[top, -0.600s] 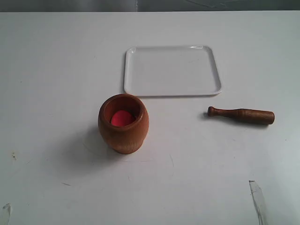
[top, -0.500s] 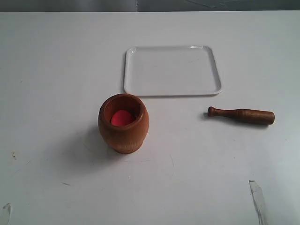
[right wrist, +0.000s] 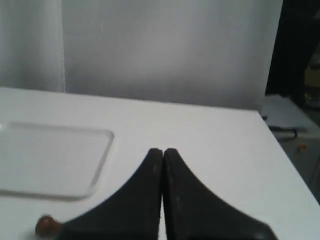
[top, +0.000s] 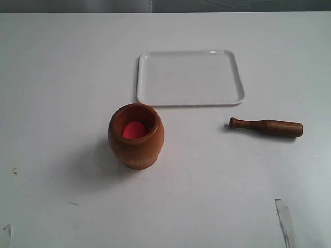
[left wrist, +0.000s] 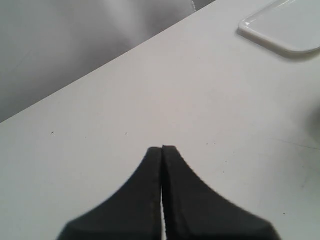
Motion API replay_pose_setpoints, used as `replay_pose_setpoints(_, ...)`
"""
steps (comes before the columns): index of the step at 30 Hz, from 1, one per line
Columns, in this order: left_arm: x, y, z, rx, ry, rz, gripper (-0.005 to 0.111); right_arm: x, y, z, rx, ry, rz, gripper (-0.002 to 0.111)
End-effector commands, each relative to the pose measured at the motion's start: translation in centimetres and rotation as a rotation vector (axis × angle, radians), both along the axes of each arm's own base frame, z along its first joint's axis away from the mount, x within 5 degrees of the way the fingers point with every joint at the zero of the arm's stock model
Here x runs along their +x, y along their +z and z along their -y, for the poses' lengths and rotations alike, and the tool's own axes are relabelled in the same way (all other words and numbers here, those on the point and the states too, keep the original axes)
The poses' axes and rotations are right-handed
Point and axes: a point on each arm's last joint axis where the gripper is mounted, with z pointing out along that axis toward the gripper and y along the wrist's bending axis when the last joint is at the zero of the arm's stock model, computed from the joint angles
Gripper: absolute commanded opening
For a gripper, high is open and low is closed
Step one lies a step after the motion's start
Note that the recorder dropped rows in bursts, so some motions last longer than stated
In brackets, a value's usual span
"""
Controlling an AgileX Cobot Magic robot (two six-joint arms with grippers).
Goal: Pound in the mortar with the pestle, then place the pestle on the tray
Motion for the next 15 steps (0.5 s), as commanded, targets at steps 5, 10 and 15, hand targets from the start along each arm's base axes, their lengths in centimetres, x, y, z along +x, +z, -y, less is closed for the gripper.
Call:
replay_pose_setpoints(5,0.0,0.0,0.1,-0.015,-0.006,0.004,0.000,-1.3,4.5,-1.2,0.094,0.165,0.514,0.000)
replay_pose_setpoints(10,0.0,0.0,0.1,-0.015,-0.006,0.004,0.000,-2.7,6.4,-1.5,0.147,0.245,0.762,0.000)
replay_pose_setpoints(15,0.0,0.0,0.1,-0.015,-0.006,0.004,0.000,-4.4,8.1,-0.7,0.355,0.273,0.999,0.000)
